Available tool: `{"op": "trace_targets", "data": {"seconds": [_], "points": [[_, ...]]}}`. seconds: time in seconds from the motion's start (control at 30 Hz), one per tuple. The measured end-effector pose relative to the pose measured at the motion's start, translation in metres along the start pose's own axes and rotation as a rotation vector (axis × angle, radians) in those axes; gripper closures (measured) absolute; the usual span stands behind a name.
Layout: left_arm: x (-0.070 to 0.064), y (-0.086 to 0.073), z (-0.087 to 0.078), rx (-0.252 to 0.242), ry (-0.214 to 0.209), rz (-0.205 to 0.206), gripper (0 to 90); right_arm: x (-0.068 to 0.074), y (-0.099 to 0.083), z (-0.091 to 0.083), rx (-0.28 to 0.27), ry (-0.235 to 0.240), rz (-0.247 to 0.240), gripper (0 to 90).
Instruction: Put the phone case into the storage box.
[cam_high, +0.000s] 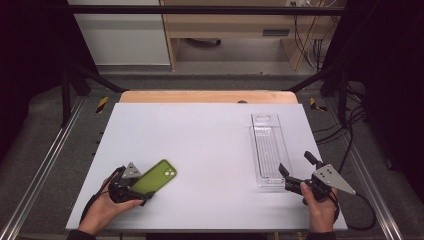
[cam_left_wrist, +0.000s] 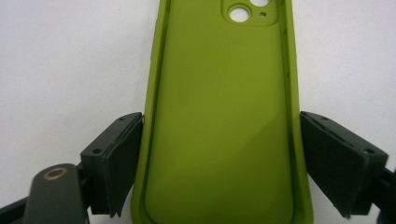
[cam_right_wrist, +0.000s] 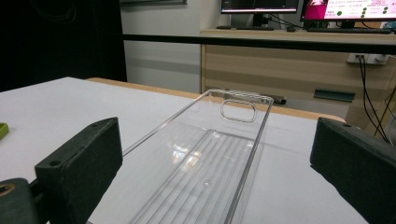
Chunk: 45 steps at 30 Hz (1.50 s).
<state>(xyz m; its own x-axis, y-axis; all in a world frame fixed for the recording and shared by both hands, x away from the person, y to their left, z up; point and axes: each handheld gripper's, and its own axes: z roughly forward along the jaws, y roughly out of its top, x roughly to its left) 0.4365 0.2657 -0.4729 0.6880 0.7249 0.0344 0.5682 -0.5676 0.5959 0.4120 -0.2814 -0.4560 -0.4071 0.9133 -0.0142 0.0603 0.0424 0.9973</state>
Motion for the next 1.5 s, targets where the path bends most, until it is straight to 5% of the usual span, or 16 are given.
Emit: {"op": "trace_targets", "data": {"seconds": [0.23, 0.4, 0.53, 0.63, 0.83, 0.9, 1.07, 1.27, 1.37, 1.5], "points": [[-0.012, 0.003, -0.003, -0.065, 0.033, 0.031, 16.3, 0.0, 0.001, -0.001, -0.002, -0.004, -0.004, 2.8], [-0.029, 0.017, -0.002, -0.182, 0.08, 0.032, 16.3, 0.002, 0.002, 0.0, 0.005, -0.005, -0.005, 2.9], [-0.048, 0.03, 0.005, -0.272, 0.142, 0.053, 16.2, 0.006, 0.005, -0.001, 0.008, -0.012, -0.016, 2.5], [-0.063, 0.04, 0.018, -0.355, 0.151, 0.044, 16.2, 0.01, 0.008, 0.0, 0.008, -0.011, -0.024, 2.3], [-0.085, 0.049, 0.037, -0.414, 0.165, 0.082, 16.1, 0.027, 0.021, 0.0, 0.006, -0.013, -0.058, 2.3], [-0.087, 0.052, 0.034, -0.437, 0.183, 0.108, 16.1, 0.038, 0.03, 0.003, 0.012, -0.007, -0.091, 2.3], [-0.084, 0.046, 0.023, -0.467, 0.212, 0.1, 16.1, 0.07, 0.049, 0.015, 0.062, 0.007, -0.16, 3.4], [-0.074, 0.037, 0.008, -0.501, 0.243, 0.066, 16.0, 0.102, 0.059, 0.046, 0.133, 0.046, -0.153, 4.7], [-0.072, 0.035, 0.006, -0.517, 0.265, 0.063, 16.0, 0.109, 0.065, 0.063, 0.169, 0.07, -0.172, 4.7], [-0.073, 0.035, 0.001, -0.54, 0.299, 0.061, 16.0, 0.116, 0.067, 0.082, 0.213, 0.123, -0.139, 5.1]]}}
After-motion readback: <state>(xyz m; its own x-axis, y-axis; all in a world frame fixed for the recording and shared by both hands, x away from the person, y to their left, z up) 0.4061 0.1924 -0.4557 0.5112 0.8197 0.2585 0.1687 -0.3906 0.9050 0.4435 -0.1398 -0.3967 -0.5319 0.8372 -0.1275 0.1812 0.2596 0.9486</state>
